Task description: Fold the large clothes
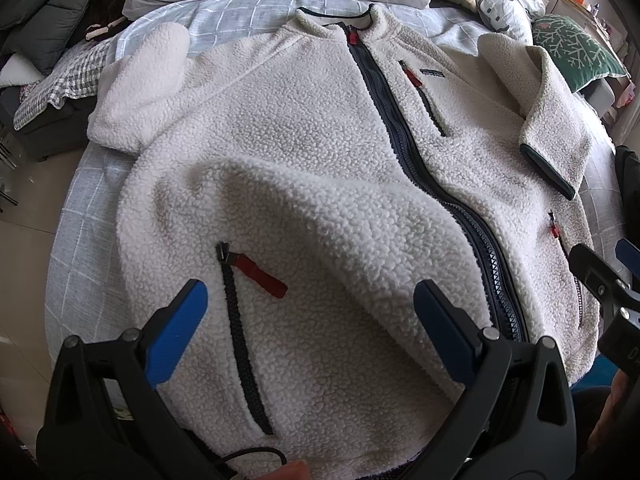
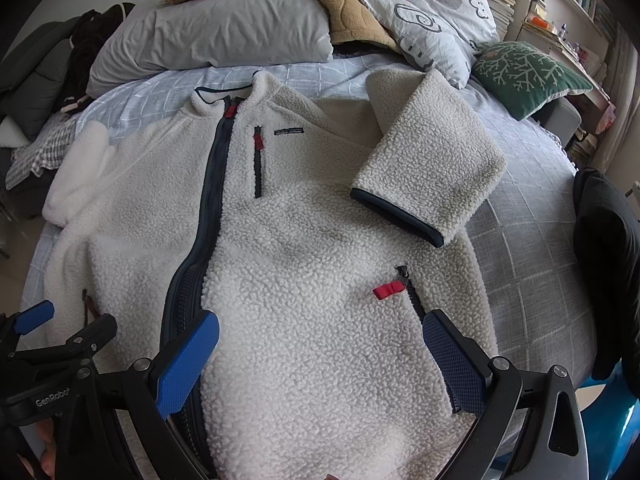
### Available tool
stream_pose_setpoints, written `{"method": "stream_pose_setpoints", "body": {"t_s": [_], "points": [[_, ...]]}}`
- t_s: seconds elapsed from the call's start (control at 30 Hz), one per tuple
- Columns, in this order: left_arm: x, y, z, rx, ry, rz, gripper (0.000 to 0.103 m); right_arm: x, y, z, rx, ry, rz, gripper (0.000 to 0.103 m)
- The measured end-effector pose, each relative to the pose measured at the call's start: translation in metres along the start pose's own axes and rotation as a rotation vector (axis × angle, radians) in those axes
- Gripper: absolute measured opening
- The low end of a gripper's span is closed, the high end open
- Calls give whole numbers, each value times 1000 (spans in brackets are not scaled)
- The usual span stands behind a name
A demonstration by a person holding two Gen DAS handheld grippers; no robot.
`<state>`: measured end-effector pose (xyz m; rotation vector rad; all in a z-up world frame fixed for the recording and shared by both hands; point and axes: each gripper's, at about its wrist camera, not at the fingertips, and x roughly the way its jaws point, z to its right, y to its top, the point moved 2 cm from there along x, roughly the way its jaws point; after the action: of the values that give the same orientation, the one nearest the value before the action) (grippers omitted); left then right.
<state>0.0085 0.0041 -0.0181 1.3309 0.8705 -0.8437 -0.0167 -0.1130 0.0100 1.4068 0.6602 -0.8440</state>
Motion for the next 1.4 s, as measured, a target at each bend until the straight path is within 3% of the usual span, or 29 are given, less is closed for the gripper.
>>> {"method": "stream_pose_setpoints", "body": {"t_s": [0.4, 0.5, 0.57, 0.77, 0.9, 1.0, 1.17, 1.27, 1.37, 1.4], "points": [[-1, 0, -7, 0, 43, 32, 102, 1, -3, 1, -6, -9, -3, 103], [-5, 3, -14, 1, -25, 42, 102, -1, -2, 6, -4, 7, 0, 103], [-11, 8, -22, 12, -52, 74, 102, -4, 2, 16, 7, 41, 4, 103], [-13, 26, -75, -80, -169, -11, 102, -3, 11, 80, 117, 135, -36, 103], [-18, 21, -105, -106, -129, 42, 102, 9, 5, 128, 224, 212, -117, 103], [1, 6, -134, -180, -164, -34, 102, 16, -9, 154, 300, 250, -145, 103], [33, -31, -152, -275, -290, -187, 97, 40, -34, 177, 378, 305, -246, 103], [48, -51, -147, -308, -416, -254, 88, 51, -46, 187, 415, 301, -286, 102], [49, -58, -136, -288, -463, -254, 84, 62, -55, 192, 443, 300, -329, 98], [48, -59, -133, -267, -464, -239, 77, 65, -57, 192, 450, 302, -343, 96]]}}
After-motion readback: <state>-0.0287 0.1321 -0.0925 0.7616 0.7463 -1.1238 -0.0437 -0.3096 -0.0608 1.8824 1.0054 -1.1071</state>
